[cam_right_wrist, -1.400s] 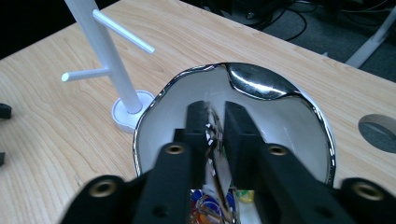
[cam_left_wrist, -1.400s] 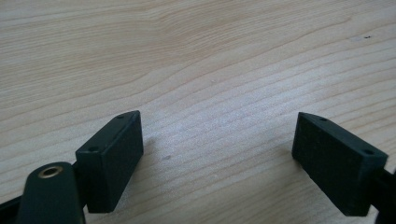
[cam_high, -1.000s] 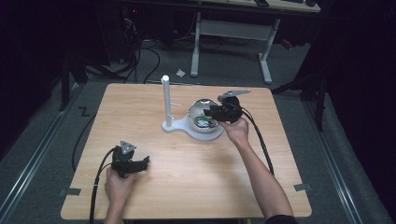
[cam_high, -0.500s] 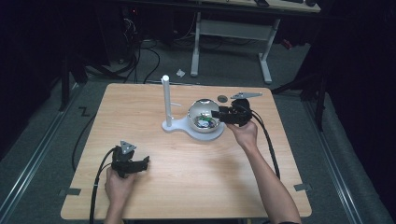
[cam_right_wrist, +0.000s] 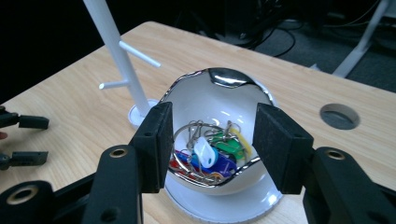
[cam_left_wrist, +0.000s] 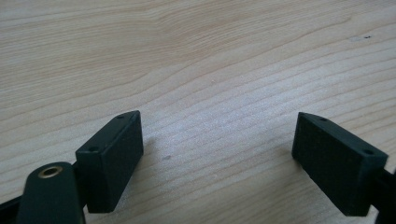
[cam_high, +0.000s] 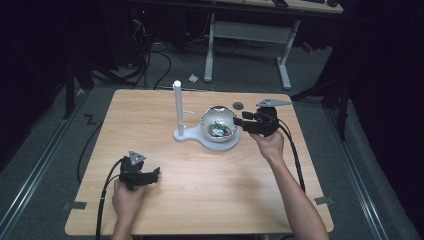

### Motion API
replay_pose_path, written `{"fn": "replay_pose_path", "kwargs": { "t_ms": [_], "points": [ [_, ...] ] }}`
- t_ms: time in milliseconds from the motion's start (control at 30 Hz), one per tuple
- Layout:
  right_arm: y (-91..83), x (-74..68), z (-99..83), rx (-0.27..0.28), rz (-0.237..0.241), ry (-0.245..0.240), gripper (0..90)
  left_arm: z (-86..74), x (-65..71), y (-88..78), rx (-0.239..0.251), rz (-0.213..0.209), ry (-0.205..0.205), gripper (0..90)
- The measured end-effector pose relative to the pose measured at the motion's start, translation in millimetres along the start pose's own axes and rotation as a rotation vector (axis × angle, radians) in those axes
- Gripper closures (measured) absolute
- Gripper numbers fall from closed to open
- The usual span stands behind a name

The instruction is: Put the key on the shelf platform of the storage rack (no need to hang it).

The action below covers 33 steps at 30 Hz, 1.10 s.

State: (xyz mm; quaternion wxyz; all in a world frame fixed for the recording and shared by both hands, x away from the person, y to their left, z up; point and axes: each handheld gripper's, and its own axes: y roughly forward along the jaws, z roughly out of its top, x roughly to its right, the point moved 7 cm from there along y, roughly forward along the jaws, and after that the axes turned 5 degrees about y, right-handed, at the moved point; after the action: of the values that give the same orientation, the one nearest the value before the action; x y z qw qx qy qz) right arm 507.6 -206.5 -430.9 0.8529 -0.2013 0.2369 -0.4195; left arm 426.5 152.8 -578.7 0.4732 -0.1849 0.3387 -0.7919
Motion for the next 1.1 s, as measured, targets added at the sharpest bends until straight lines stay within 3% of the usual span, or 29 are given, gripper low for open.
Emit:
{"fn": "replay_pose_path", "kwargs": {
  "t_ms": [400,467,633,1100],
  "points": [
    [-27.0,3.4,-4.6,0.012,-0.006,0.042,47.5,0.1,-0.2,0.0,0.003,0.000,-0.003,17.7],
    [-30.8,4.2,-6.2,0.035,-0.012,0.039,46.8,0.1,-0.3,0.0,0.003,0.000,-0.003,17.8],
    [-39.6,7.8,-15.2,0.011,-0.060,0.007,45.8,0.0,-0.2,-0.2,0.001,0.002,-0.003,17.8],
    [-66.1,-0.1,-24.8,0.046,-0.067,-0.007,45.5,0.0,-0.1,-0.1,0.002,0.004,-0.002,17.7]
  ]
}}
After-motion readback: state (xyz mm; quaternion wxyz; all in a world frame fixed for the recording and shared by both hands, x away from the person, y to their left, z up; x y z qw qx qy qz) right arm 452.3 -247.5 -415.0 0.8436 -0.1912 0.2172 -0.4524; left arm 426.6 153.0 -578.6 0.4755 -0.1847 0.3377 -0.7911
